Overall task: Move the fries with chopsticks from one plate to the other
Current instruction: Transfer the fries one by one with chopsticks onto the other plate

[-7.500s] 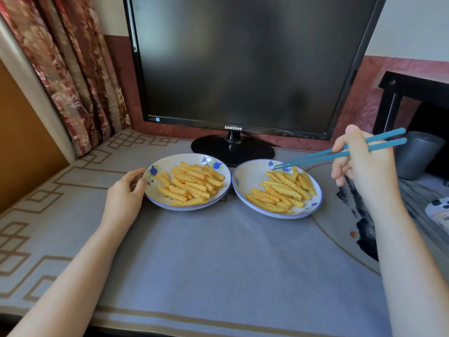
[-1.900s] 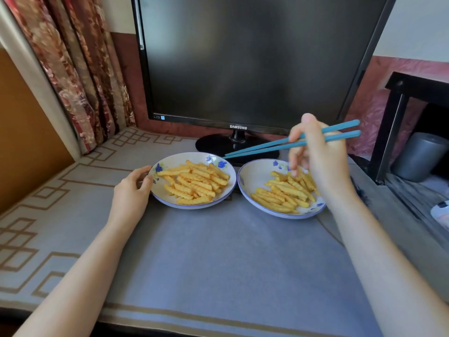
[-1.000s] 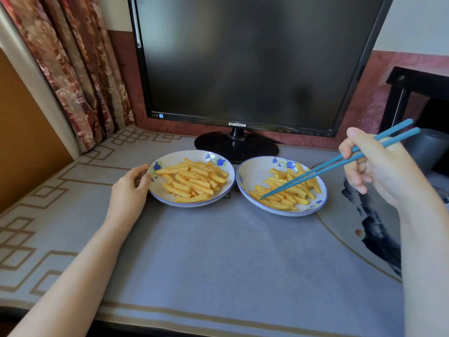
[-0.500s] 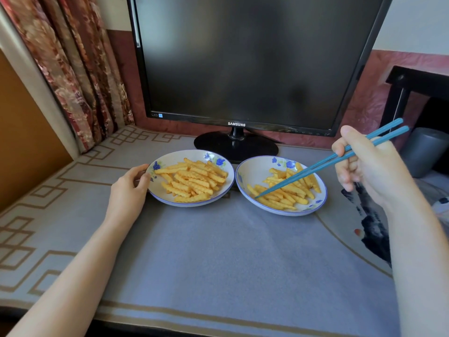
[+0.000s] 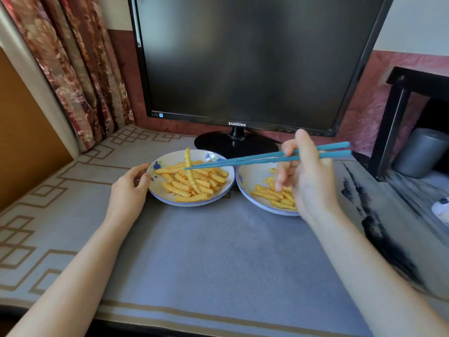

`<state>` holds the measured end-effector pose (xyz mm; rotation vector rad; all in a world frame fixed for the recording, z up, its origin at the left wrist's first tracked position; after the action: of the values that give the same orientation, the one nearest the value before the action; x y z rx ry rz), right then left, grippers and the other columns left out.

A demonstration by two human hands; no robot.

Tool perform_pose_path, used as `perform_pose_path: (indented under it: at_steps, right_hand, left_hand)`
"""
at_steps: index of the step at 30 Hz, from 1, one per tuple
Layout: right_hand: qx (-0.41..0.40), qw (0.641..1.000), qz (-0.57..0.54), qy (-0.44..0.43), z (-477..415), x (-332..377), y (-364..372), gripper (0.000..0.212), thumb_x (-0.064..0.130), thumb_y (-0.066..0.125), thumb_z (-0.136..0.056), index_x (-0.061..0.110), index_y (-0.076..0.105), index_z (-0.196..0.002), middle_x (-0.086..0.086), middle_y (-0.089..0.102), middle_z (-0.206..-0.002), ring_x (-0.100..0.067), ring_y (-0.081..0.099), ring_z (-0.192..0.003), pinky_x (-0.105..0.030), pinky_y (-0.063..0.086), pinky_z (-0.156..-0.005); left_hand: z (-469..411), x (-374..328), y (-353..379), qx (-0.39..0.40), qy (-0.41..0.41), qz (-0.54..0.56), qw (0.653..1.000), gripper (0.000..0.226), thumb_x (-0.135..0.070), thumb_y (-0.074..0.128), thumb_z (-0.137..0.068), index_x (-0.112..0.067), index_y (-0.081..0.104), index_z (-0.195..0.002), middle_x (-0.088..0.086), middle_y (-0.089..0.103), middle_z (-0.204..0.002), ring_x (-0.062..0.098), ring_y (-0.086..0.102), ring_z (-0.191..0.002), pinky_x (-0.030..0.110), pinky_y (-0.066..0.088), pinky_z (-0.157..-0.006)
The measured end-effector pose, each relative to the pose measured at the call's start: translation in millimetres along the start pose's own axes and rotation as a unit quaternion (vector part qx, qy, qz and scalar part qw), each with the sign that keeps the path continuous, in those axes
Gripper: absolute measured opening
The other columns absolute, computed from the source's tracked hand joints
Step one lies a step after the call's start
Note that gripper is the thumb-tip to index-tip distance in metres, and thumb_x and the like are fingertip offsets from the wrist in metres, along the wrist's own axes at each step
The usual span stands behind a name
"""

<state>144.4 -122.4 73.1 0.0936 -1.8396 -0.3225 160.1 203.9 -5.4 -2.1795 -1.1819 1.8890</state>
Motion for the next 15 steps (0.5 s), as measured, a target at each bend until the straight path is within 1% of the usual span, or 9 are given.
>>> perform_pose_path:
  at_steps: [2,6,11,15]
  right_hand:
    - [0.017,1.000,0.017,-0.004,4.6,-7.8,11.6,0.041,0.030,0.039,-0.102,0.012,0.047,-0.066,-0.004,0.045,-0.038,-0.019,0.041,-0.030,-0.029,0.025,-0.045]
    - [0.040,0.998,0.037,-0.007,9.1,-17.9,24.6,0.041,0.026,0.037,-0.103,0.008,0.048,-0.068,-0.007,0.047,-0.038,-0.020,0.046,-0.031,-0.019,0.027,-0.038]
    - [0.095,0.994,0.046,-0.009,12.1,-28.6,37.2,0.043,0.023,0.036,-0.104,0.007,0.049,-0.067,-0.008,0.053,-0.041,-0.021,0.048,-0.032,-0.023,0.026,-0.039]
    - [0.111,0.992,0.059,-0.025,13.4,-23.7,39.4,0.042,0.022,0.036,-0.104,0.006,0.051,-0.068,-0.010,0.052,-0.041,-0.020,0.048,-0.032,-0.021,0.026,-0.038]
  left_hand:
    - [0.2,0.1,0.0,0.000,-0.001,0.000,1.000,0.032,-0.018,0.044,-0.096,-0.017,0.059,-0.124,0.003,0.064,-0.116,0.008,0.049,-0.096,0.022,0.033,-0.082]
    - [-0.1,-0.5,-0.1,-0.001,0.001,-0.002,1.000,0.031,-0.018,0.044,-0.096,-0.017,0.060,-0.123,0.003,0.064,-0.115,0.008,0.049,-0.096,0.021,0.033,-0.081]
    - [-0.6,0.1,-0.1,-0.003,0.002,0.001,1.000,0.031,-0.017,0.045,-0.096,-0.015,0.060,-0.123,0.004,0.065,-0.116,0.007,0.049,-0.096,0.019,0.032,-0.080]
    - [-0.6,-0.4,0.5,-0.006,0.005,0.000,1.000,0.031,-0.017,0.044,-0.096,-0.014,0.061,-0.123,0.005,0.064,-0.117,0.006,0.048,-0.096,0.016,0.031,-0.078]
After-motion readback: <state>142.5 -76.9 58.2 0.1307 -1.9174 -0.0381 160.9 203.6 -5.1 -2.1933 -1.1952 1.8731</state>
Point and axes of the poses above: each hand's wrist, its own z-axis away from the middle knuckle, its own y-axis out of the palm, x = y × z, the point moved 9 cm from there along -z, towards the middle knuckle
